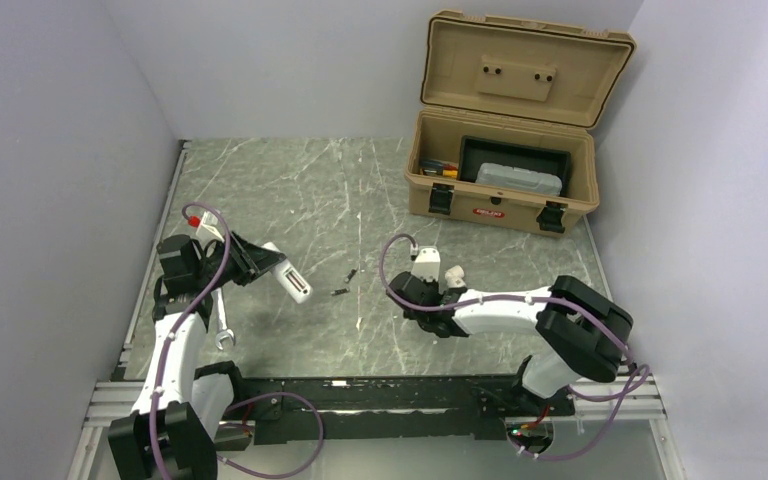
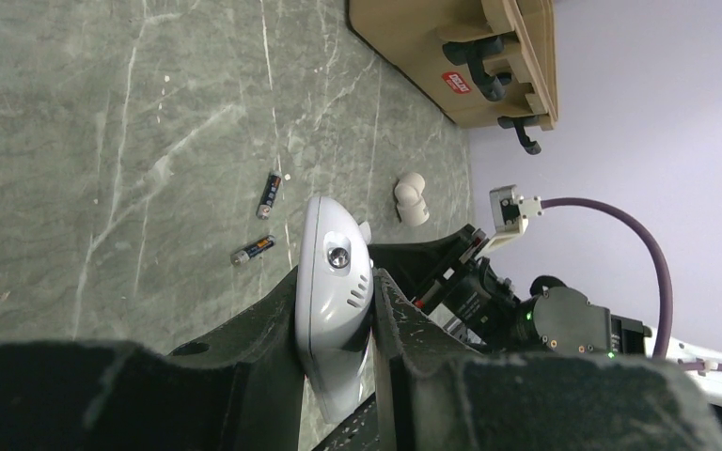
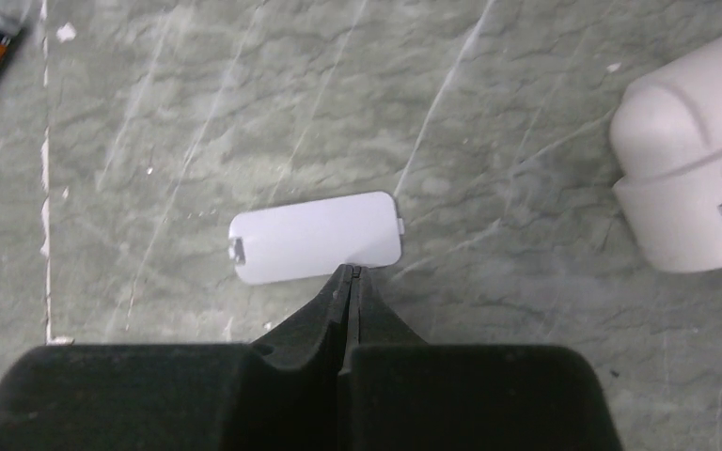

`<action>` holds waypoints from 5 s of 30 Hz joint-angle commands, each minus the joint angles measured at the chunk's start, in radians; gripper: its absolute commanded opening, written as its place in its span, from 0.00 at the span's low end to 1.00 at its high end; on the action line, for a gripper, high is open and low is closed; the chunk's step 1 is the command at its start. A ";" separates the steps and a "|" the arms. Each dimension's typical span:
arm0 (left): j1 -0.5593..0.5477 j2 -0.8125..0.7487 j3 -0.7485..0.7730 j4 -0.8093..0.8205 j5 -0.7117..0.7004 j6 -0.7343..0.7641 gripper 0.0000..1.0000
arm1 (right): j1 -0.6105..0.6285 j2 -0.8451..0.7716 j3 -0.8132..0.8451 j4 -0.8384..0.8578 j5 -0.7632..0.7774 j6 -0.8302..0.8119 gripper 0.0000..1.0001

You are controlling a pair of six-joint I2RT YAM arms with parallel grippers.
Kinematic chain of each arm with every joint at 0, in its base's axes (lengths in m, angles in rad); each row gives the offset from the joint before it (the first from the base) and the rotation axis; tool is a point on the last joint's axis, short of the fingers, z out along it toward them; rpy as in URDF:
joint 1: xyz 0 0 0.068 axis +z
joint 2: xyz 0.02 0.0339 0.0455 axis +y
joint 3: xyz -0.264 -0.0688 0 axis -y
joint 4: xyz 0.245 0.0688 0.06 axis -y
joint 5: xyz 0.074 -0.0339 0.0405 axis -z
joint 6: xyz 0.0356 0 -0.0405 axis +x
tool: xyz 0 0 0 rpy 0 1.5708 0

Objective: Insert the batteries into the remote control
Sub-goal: Adjust the battery cover at the center of the board, then pick up the battery from the center of the board.

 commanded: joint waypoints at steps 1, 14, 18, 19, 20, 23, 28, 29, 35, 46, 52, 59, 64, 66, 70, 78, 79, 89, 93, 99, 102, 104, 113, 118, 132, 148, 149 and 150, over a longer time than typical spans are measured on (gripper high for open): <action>0.004 0.001 0.011 0.047 0.037 -0.007 0.00 | -0.058 0.041 -0.018 -0.055 -0.038 -0.053 0.00; 0.004 0.001 0.011 0.047 0.038 -0.004 0.00 | -0.138 0.107 0.044 0.017 -0.152 -0.146 0.00; 0.005 0.001 0.010 0.049 0.039 -0.002 0.00 | -0.135 0.170 0.115 0.024 -0.206 -0.195 0.00; 0.006 0.003 0.010 0.049 0.040 -0.003 0.00 | -0.135 0.183 0.128 0.026 -0.214 -0.203 0.00; 0.005 0.002 0.010 0.049 0.040 -0.002 0.00 | -0.133 0.192 0.141 0.029 -0.220 -0.211 0.00; 0.006 0.002 0.010 0.050 0.039 -0.004 0.00 | -0.129 0.220 0.175 0.040 -0.239 -0.244 0.00; 0.006 0.002 0.011 0.050 0.038 -0.002 0.00 | -0.112 0.263 0.227 0.036 -0.265 -0.310 0.00; 0.007 0.002 0.011 0.052 0.039 -0.002 0.00 | -0.109 0.265 0.228 0.041 -0.274 -0.319 0.00; 0.009 0.007 0.010 0.049 0.031 0.008 0.00 | -0.104 0.232 0.219 0.056 -0.263 -0.337 0.00; 0.023 0.009 0.019 0.042 0.020 0.029 0.00 | -0.105 0.001 0.169 0.244 -0.412 -0.679 0.41; 0.028 0.008 0.011 0.053 0.030 0.020 0.00 | -0.128 0.075 0.328 0.117 -0.431 -0.619 0.44; 0.036 -0.003 0.013 0.042 0.026 0.024 0.00 | -0.128 0.177 0.508 -0.060 -0.375 -0.255 0.40; 0.039 -0.016 0.019 0.025 0.007 0.034 0.00 | -0.123 0.231 0.589 -0.195 -0.340 -0.029 0.40; 0.041 -0.015 0.018 0.030 0.009 0.032 0.00 | -0.113 0.270 0.631 -0.260 -0.323 0.036 0.40; 0.045 -0.019 0.011 0.042 0.018 0.022 0.00 | -0.095 0.324 0.671 -0.307 -0.298 0.114 0.40; 0.047 -0.027 0.007 0.056 0.027 0.012 0.00 | -0.095 0.447 0.792 -0.407 -0.286 0.177 0.41; 0.046 -0.027 0.007 0.059 0.030 0.011 0.00 | -0.095 0.459 0.798 -0.402 -0.293 0.182 0.41; 0.046 -0.030 0.003 0.060 0.040 0.001 0.00 | -0.094 0.530 0.857 -0.422 -0.283 0.195 0.41; 0.046 -0.030 0.001 0.060 0.044 0.000 0.00 | -0.094 0.567 0.891 -0.432 -0.287 0.194 0.41; 0.047 -0.030 0.001 0.060 0.044 -0.001 0.00 | -0.095 0.614 0.945 -0.476 -0.266 0.175 0.40; 0.048 -0.032 -0.003 0.087 0.045 -0.005 0.00 | -0.094 0.649 0.994 -0.525 -0.250 0.151 0.38; 0.048 -0.030 -0.001 0.085 0.045 -0.003 0.00 | -0.094 0.667 1.012 -0.548 -0.244 0.141 0.35; 0.049 -0.026 0.000 0.087 0.046 -0.004 0.00 | -0.079 0.674 1.010 -0.587 -0.225 0.088 0.30; 0.049 -0.026 -0.003 0.090 0.048 -0.005 0.00 | -0.066 0.644 0.963 -0.576 -0.226 0.044 0.36; 0.054 -0.021 -0.003 0.093 0.049 -0.007 0.00 | -0.050 0.659 0.943 -0.572 -0.245 0.002 0.24; 0.046 -0.035 0.027 0.075 0.035 0.042 0.00 | -0.079 0.256 0.698 -0.328 -0.213 -0.211 0.00; 0.036 -0.042 0.048 0.024 0.017 0.075 0.00 | -0.079 0.189 0.626 -0.264 -0.243 -0.270 0.00; 0.021 -0.048 0.061 -0.002 -0.003 0.089 0.00 | -0.078 0.116 0.571 -0.207 -0.285 -0.296 0.00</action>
